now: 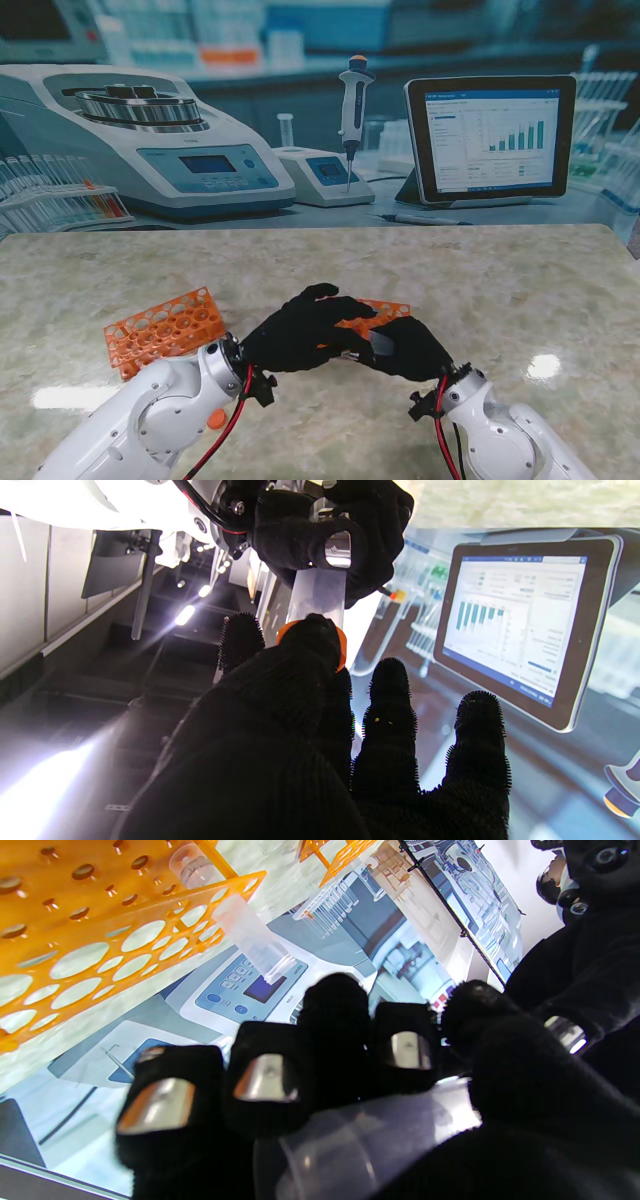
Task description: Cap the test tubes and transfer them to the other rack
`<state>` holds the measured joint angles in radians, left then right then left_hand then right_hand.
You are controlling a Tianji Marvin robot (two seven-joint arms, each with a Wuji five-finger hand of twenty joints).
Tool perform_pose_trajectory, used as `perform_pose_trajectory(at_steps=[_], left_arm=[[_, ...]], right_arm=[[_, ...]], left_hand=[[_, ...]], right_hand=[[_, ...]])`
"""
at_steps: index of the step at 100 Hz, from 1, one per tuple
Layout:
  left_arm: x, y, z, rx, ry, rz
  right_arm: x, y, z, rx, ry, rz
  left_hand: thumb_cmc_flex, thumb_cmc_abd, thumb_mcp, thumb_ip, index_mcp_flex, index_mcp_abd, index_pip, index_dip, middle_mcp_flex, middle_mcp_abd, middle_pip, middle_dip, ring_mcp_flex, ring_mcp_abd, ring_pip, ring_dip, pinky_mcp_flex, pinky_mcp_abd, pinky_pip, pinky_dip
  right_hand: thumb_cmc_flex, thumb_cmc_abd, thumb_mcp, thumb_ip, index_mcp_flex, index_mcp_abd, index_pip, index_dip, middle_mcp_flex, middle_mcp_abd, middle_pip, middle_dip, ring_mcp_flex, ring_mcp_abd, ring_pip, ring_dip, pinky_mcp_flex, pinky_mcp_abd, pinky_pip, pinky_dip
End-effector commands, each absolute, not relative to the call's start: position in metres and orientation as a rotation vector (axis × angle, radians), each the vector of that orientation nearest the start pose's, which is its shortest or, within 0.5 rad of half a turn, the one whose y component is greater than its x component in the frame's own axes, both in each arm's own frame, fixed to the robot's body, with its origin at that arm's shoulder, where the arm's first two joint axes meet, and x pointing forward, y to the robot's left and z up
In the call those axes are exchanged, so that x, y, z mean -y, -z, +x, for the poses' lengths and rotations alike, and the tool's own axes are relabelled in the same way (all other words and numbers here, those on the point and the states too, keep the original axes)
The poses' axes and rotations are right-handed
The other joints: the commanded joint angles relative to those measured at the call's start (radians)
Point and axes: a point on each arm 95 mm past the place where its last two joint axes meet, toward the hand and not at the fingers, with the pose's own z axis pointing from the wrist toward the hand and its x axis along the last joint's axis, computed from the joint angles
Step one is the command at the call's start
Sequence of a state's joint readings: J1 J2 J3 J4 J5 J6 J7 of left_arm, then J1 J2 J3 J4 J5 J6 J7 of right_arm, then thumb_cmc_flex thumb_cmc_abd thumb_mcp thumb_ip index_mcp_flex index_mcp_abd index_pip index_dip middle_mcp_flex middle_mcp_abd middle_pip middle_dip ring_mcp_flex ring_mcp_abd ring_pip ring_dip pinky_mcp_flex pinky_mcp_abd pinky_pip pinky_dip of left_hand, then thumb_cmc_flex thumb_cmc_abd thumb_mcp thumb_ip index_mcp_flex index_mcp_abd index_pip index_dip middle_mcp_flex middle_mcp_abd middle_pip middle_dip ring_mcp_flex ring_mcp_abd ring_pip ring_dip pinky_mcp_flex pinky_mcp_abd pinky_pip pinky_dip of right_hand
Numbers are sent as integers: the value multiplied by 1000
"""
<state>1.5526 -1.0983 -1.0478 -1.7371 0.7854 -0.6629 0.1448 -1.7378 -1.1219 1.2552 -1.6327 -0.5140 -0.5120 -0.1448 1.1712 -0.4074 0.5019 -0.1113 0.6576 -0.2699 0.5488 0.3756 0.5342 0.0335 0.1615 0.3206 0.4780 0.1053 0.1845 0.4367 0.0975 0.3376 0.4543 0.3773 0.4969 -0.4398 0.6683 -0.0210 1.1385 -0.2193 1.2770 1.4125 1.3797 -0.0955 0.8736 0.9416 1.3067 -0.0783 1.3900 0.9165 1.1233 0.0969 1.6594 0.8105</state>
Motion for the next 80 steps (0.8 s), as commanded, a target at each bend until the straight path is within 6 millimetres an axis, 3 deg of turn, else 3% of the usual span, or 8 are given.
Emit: perform_pose_trajectory(at_steps=[1, 21, 35, 63, 67, 71, 80], left_arm=[[112, 264, 330, -1661, 2463, -695], [110, 262, 328, -1671, 2462, -694], [109, 259, 324, -1669, 2478, -698], [114, 256, 324, -1683, 2502, -725], [116, 256, 325, -1685, 2504, -734], [117, 255, 326, -1686, 2505, -742], [119, 256, 329, -1692, 2501, -760]], right_arm=[[-25, 332, 335, 1398, 2560, -1572], [-25, 332, 335, 1398, 2559, -1572], [-25, 332, 335, 1398, 2557, -1572], [-26, 332, 335, 1397, 2556, -1571], [-26, 332, 335, 1396, 2557, -1571], [-25, 332, 335, 1396, 2558, -1570], [-25, 332, 335, 1394, 2560, -1571]], left_hand=[[103, 36, 76, 60, 12, -43, 15, 0, 1, -36, -13, -26, -26, -15, -20, -12, -7, 0, 17, -19], [69, 54, 40, 59, 10, -28, 3, -13, -4, -32, -15, -27, -35, -11, -24, -13, -13, 0, 10, -19], [42, 103, -133, 96, 11, -1, -30, -43, -2, -21, -22, -27, -37, 3, -28, -15, -13, 4, -4, -12], [-70, 106, -261, 85, -4, 39, -81, -71, -5, -6, -27, -21, -27, 28, -26, -14, -10, 16, -12, -6], [-76, 104, -272, 83, -5, 43, -85, -75, -4, -4, -26, -20, -25, 28, -24, -13, -10, 16, -12, -6], [-56, 114, -344, 96, -5, 50, -89, -82, -4, -3, -28, -9, -23, 29, -24, -5, -7, 17, -16, 4], [-63, 115, -355, 97, -10, 56, -96, -87, -1, -2, -26, -7, -15, 31, -18, -1, 0, 17, -12, 8]], right_hand=[[22, 76, 20, -9, 54, -14, 0, 17, 15, 5, 1, 3, 14, -58, 111, 32, 15, 8, 28, 4], [22, 77, 20, -9, 53, -14, 0, 17, 14, 5, 1, 3, 14, -58, 111, 32, 15, 8, 28, 4], [22, 77, 19, -9, 53, -14, 0, 17, 14, 0, 1, 3, 14, -58, 111, 31, 15, 8, 27, 4], [22, 77, 20, -9, 53, -15, 0, 18, 15, 6, 1, 3, 14, -57, 111, 31, 15, 8, 27, 4], [22, 77, 20, -9, 53, -15, 0, 18, 15, 6, 1, 3, 14, -57, 111, 31, 15, 8, 27, 4], [22, 77, 20, -9, 53, -15, -1, 18, 16, 3, 2, 3, 14, -57, 111, 31, 15, 8, 27, 4], [22, 76, 19, -9, 52, -18, -2, 18, 15, 4, 1, 3, 14, -57, 111, 31, 15, 8, 27, 4]])
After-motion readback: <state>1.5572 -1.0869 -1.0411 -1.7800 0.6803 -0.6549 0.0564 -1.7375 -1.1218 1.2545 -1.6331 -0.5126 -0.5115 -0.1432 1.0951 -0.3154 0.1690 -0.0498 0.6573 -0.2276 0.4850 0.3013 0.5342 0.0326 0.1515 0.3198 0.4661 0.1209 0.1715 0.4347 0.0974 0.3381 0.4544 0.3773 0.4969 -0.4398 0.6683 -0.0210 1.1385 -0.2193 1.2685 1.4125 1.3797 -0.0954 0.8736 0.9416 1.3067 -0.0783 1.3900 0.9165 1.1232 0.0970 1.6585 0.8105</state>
